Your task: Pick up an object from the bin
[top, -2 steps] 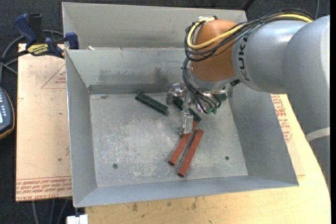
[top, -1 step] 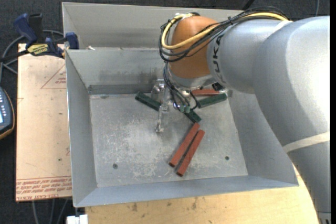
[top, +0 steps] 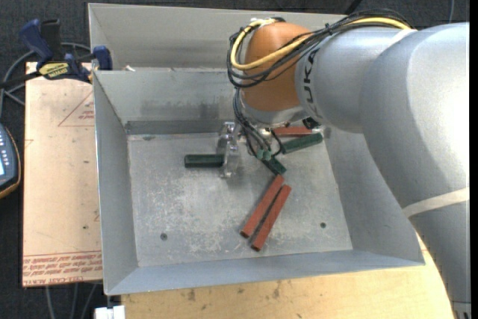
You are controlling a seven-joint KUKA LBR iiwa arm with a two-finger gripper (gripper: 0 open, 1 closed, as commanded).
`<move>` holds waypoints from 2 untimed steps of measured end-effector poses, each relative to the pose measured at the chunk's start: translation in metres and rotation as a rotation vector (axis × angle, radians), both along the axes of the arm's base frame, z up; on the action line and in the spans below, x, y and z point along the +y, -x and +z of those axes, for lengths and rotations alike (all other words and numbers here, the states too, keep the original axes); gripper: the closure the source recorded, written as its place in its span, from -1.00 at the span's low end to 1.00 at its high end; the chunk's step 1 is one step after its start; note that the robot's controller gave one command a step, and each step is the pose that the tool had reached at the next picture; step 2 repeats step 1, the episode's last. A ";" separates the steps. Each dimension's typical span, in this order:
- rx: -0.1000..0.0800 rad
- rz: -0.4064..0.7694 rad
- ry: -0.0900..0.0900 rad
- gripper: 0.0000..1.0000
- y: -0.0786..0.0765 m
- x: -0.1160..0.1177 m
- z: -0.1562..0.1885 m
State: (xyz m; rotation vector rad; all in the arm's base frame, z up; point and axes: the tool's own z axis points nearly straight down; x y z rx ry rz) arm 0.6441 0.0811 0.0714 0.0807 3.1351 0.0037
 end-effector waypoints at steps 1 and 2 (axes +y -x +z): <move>-0.008 0.095 0.002 1.00 -0.007 -0.023 0.162; -0.008 0.095 0.002 1.00 -0.007 -0.023 0.162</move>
Offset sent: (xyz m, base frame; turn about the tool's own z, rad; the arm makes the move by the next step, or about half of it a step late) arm 0.0041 -0.0228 0.1559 -0.0973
